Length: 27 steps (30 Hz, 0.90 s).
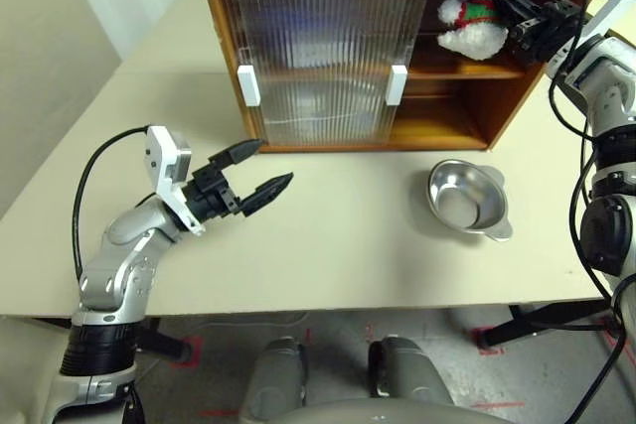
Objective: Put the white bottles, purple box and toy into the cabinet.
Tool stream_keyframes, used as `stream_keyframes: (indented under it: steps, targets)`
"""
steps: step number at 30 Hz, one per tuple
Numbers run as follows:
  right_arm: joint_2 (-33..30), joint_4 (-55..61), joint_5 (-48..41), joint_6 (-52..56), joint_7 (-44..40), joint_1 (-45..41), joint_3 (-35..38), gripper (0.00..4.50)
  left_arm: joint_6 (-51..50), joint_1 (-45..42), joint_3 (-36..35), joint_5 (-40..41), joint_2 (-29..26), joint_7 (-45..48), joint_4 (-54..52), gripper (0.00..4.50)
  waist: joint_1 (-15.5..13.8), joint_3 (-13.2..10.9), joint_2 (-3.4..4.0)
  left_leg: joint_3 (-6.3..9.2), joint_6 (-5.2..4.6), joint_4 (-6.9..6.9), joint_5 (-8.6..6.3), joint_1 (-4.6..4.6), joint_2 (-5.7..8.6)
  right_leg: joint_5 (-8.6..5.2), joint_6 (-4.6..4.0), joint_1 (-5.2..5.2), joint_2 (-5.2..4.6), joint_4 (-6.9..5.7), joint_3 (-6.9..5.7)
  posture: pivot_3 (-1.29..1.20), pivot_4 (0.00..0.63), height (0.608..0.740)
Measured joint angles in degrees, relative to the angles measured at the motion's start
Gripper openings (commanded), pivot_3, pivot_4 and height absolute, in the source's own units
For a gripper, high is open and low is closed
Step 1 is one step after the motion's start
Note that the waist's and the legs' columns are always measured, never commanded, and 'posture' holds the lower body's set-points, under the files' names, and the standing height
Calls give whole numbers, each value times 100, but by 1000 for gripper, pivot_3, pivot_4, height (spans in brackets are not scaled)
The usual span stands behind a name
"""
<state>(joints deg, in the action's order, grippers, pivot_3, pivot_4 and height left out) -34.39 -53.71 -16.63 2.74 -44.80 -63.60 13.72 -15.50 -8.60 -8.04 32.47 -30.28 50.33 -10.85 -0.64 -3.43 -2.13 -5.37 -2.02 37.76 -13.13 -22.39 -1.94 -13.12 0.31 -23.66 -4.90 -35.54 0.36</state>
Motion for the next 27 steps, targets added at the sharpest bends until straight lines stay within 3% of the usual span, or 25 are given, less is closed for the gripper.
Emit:
stream_keyframes:
  steps: [4,12,20,25,27]
  targets:
    - [23,-245,226,-281,120,-65,-76,1265,-33,5,-1,13,0,-54,-74,4500,-48,-1,1,0,0,-5,0,-1,-1,-1,-3,-2,-1,0,-1,157,0,740]
    - [-126,-245,275,-586,38,-64,-28,4312,-199,11,7,84,2,-116,-220,4500,-47,-2,4,1,0,-17,0,1,3,1,-2,-3,-3,1,-1,141,0,740]
    - [-728,531,-32,55,-855,319,61,4452,-224,12,12,110,4,-98,-221,4500,-50,-2,5,3,-2,-25,1,1,5,0,1,-4,-4,3,0,120,0,740]
    - [-1787,1916,-825,2305,-2104,1556,103,4452,-226,27,11,118,-3,-71,-193,4500,-116,2,2,10,-10,-27,-1,1,4,-6,4,1,-5,5,-3,109,0,740]
    - [-2145,2456,-1171,3276,-2473,2459,185,4452,-219,37,7,120,-5,-28,-191,4500,-158,6,-4,11,-10,-24,-3,6,3,-9,5,4,-4,4,-6,103,0,740]
